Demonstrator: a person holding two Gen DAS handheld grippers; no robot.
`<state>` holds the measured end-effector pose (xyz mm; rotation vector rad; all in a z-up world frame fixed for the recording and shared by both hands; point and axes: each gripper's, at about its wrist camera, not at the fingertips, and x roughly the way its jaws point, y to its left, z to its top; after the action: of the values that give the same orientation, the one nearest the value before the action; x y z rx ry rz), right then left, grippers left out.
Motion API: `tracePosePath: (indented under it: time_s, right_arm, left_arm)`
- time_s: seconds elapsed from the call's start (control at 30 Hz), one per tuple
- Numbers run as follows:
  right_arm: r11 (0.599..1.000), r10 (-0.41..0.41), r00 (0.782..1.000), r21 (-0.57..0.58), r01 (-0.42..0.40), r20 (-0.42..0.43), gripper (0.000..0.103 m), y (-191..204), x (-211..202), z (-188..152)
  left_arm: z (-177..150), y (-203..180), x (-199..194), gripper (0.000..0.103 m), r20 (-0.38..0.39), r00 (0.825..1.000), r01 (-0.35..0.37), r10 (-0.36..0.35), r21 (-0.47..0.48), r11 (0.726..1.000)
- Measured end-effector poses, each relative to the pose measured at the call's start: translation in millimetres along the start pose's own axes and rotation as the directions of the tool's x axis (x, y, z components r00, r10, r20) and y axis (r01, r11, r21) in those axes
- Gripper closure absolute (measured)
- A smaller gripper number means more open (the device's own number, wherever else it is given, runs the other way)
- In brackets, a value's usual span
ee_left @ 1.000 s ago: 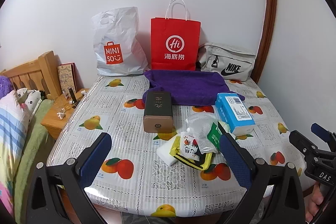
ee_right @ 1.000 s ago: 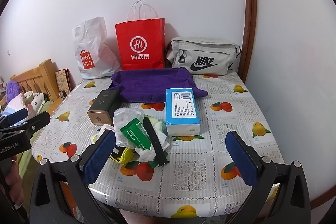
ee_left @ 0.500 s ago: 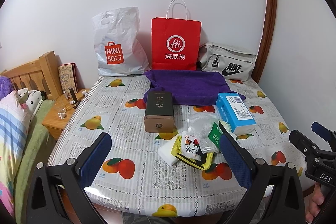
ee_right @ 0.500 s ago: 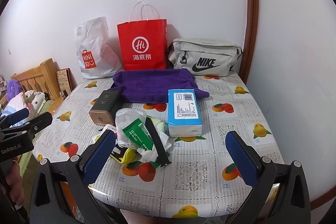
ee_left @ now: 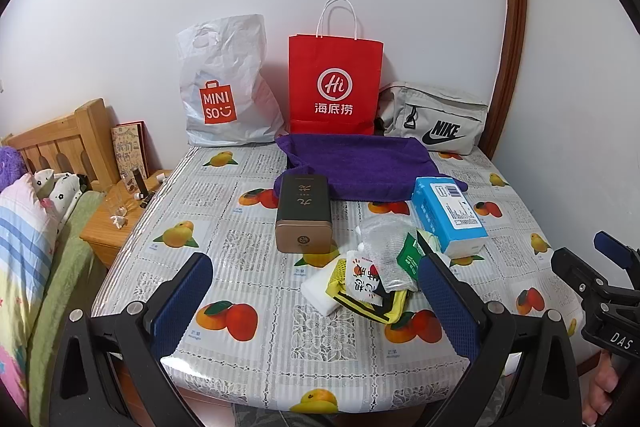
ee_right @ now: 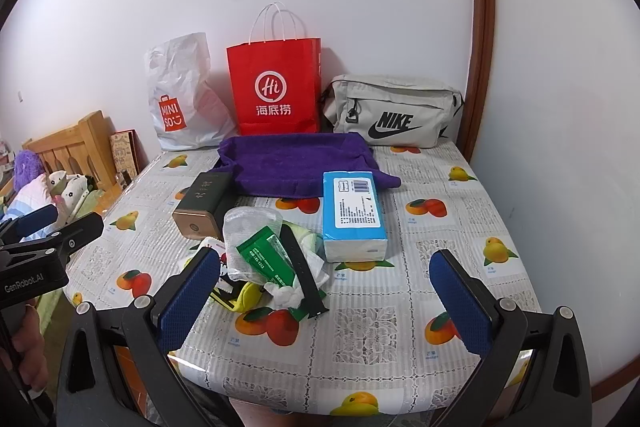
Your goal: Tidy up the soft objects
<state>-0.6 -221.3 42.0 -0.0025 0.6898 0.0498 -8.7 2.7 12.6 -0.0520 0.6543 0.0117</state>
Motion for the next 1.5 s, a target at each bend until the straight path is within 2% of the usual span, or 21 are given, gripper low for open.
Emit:
tracePosePath:
  time_s: [1.5]
  right_arm:
    - [1.000,0.015,1.000,-0.011,-0.015,0.012,0.000,5.0,-6.9,-1.1]
  left_arm:
    - [-0.4,3.0,-3.4,0.000,-0.001,1.000,-0.002,0.002,-0.002,1.000]
